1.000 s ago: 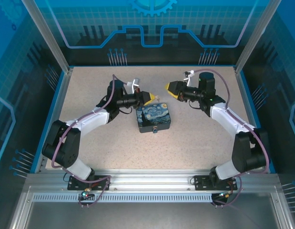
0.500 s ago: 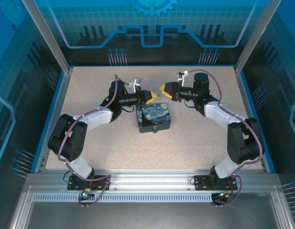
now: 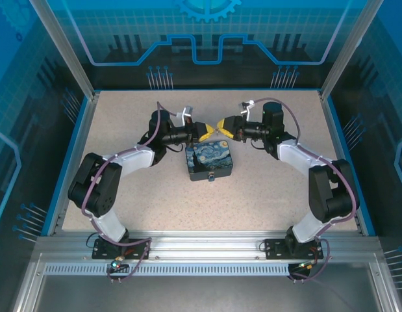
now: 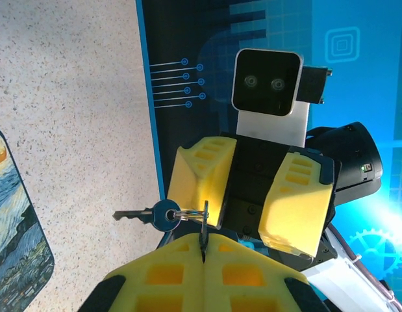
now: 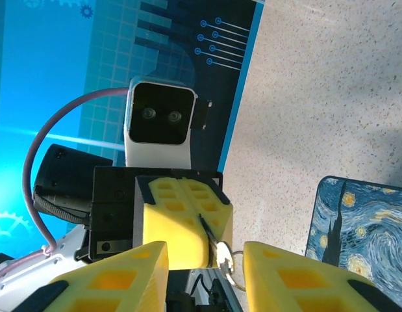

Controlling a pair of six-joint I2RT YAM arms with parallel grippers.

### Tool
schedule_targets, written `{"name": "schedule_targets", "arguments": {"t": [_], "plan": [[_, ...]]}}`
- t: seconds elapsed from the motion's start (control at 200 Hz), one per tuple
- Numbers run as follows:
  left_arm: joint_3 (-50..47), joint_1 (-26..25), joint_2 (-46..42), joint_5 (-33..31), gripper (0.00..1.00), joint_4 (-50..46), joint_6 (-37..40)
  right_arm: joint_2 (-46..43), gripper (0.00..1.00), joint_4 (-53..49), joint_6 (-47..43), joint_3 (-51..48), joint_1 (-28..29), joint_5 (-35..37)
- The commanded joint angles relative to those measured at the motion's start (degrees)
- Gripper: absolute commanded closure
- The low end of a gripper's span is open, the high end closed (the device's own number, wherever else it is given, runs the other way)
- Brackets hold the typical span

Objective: Unlock the padlock with the key

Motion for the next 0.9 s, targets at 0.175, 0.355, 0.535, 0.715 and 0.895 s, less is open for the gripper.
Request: {"name": "schedule_targets", "arguments": {"t": [0.175, 0.355, 0.535, 0.715, 0.895], "plan": [[1.1, 0.6, 1.4, 1.3, 1.00, 4.1, -1.8, 1.4, 0.66, 0.7, -0.7, -0.4, 1.0, -2.5], [1.2, 0.6, 1.7, 1.3, 1.00, 4.8, -2.5, 2.4, 0.69, 0.4, -0.8, -0.4, 1.5, -2.3], [1.1, 0.6, 1.7, 1.2, 1.00, 5.0, -2.6, 2.5, 0.74, 0.5, -0.7, -0.6, 1.5, -2.0], [1.0, 0.6, 1.6, 1.3, 1.00, 5.1, -2.6, 2.4, 0.74, 0.0, -0.8, -0.4, 1.2, -1.7], [0.9, 0.6, 1.7, 1.3, 1.00, 5.2, -2.7, 2.5, 0.73, 0.0, -0.5, -0.2, 0.5, -1.4]]}}
